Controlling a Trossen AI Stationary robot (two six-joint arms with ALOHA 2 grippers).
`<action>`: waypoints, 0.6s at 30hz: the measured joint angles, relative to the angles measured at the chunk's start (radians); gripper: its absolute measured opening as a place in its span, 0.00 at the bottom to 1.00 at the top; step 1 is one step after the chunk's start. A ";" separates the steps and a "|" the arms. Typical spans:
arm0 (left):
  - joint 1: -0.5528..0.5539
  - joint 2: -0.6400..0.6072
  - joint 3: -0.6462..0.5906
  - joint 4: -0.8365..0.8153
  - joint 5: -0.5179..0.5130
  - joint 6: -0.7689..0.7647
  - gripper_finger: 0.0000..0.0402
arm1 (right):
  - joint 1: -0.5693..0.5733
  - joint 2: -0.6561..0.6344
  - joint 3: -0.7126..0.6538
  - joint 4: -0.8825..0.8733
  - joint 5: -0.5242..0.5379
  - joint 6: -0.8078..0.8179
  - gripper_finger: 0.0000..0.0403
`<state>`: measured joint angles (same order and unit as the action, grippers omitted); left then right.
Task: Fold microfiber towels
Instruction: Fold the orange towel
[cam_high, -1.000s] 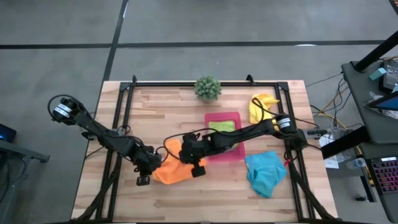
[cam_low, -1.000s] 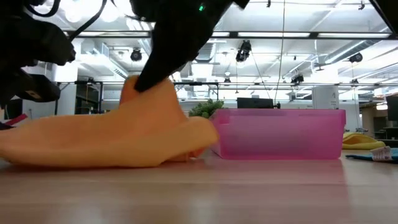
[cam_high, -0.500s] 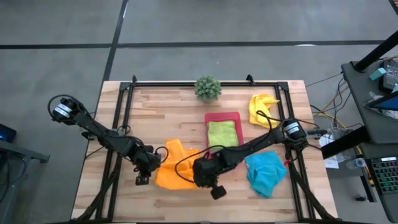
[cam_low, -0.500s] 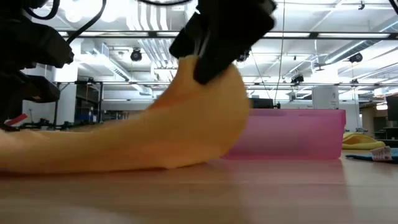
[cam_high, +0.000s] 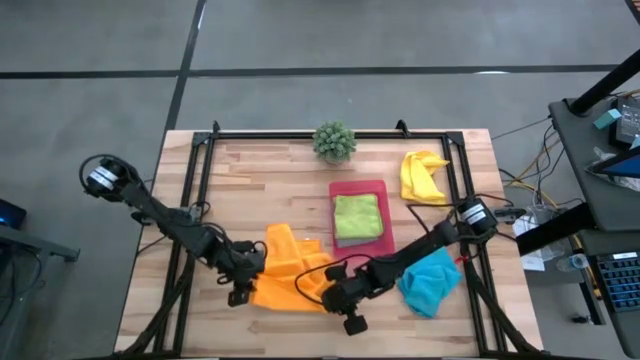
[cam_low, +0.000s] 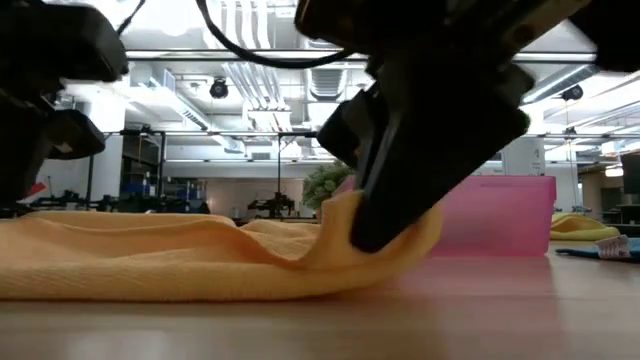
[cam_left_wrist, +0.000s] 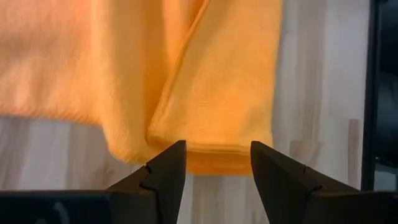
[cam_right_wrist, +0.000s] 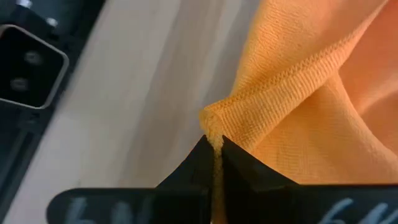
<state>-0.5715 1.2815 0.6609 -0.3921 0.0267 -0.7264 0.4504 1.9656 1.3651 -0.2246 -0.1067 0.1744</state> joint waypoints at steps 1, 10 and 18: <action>-0.014 0.004 0.000 0.016 -0.028 0.000 0.41 | 0.005 0.000 -0.001 0.003 0.004 0.005 0.02; -0.100 0.121 -0.003 0.188 -0.353 0.101 0.41 | 0.034 0.000 -0.011 0.021 0.081 0.016 0.02; -0.103 0.283 0.003 0.195 -0.384 0.084 0.41 | 0.034 0.000 -0.011 0.024 0.082 0.016 0.02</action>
<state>-0.6748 1.5645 0.6638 -0.1966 -0.3577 -0.6424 0.4847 1.9656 1.3540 -0.2001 -0.0250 0.1905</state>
